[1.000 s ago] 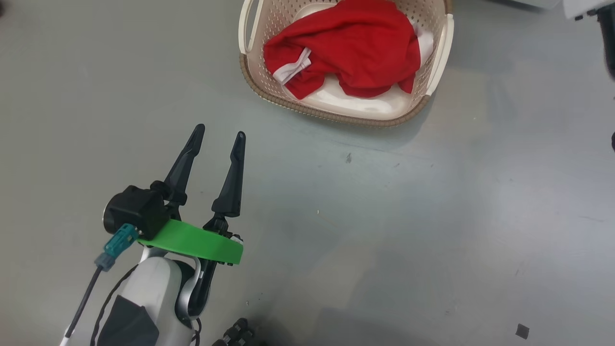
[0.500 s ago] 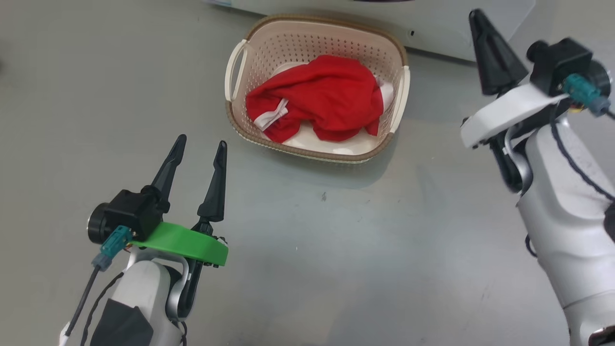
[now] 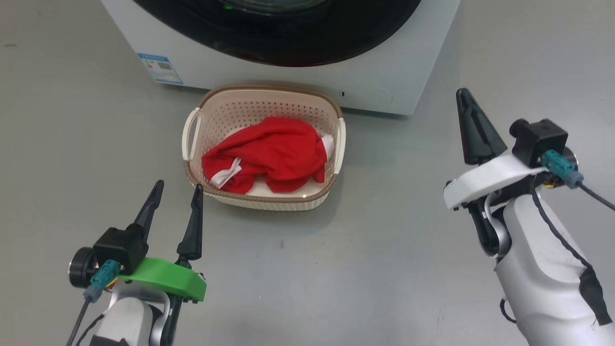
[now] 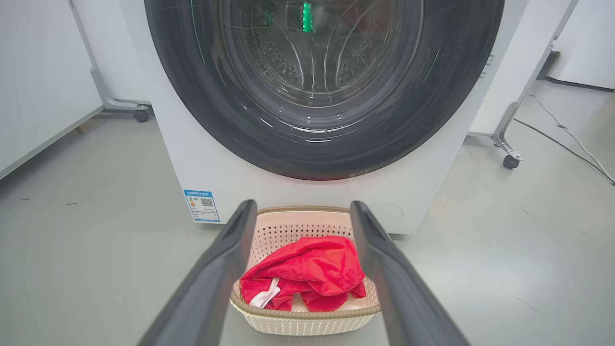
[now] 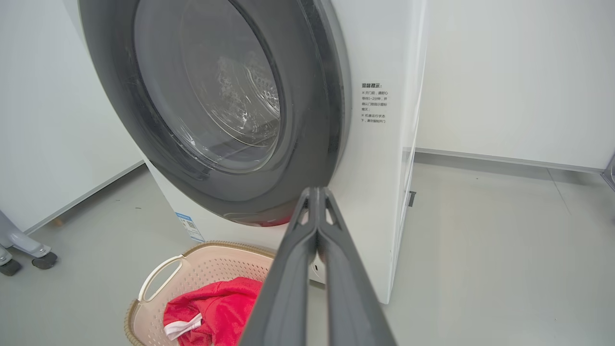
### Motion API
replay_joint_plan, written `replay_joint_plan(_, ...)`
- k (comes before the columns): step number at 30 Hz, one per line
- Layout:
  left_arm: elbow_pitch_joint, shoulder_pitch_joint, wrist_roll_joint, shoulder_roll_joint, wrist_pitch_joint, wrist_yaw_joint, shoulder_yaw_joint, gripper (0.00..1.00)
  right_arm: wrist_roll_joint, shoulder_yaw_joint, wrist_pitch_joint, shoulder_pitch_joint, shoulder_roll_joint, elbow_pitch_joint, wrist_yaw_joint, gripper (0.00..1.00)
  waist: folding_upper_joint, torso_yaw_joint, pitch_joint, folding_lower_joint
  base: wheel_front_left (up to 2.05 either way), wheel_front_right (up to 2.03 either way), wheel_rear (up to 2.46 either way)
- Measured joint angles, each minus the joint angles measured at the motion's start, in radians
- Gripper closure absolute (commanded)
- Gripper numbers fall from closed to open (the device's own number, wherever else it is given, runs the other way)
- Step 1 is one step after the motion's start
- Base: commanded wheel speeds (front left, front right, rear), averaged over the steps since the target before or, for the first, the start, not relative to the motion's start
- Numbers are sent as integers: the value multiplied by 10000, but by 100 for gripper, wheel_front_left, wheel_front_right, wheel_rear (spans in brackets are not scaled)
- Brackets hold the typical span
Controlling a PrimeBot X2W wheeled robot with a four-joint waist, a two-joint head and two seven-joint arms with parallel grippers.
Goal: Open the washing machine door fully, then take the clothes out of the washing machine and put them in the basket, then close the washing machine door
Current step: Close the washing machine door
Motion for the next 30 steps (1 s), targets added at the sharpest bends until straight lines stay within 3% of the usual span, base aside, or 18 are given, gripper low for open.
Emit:
replay_joint_plan(16, 10, 958, 63, 25, 0, 2, 370, 0, 132, -957, 0, 2298, 301, -1260, -332, 100, 0, -1502, -1762, 0, 0, 0, 0)
replay_joint_plan(30, -232, 1391, 69, -10, 0, 90, 640, 0, 157, -1346, 0, 3571, 499, -2144, -401, 100, 0, -1872, -2323, 0, 0, 0, 0)
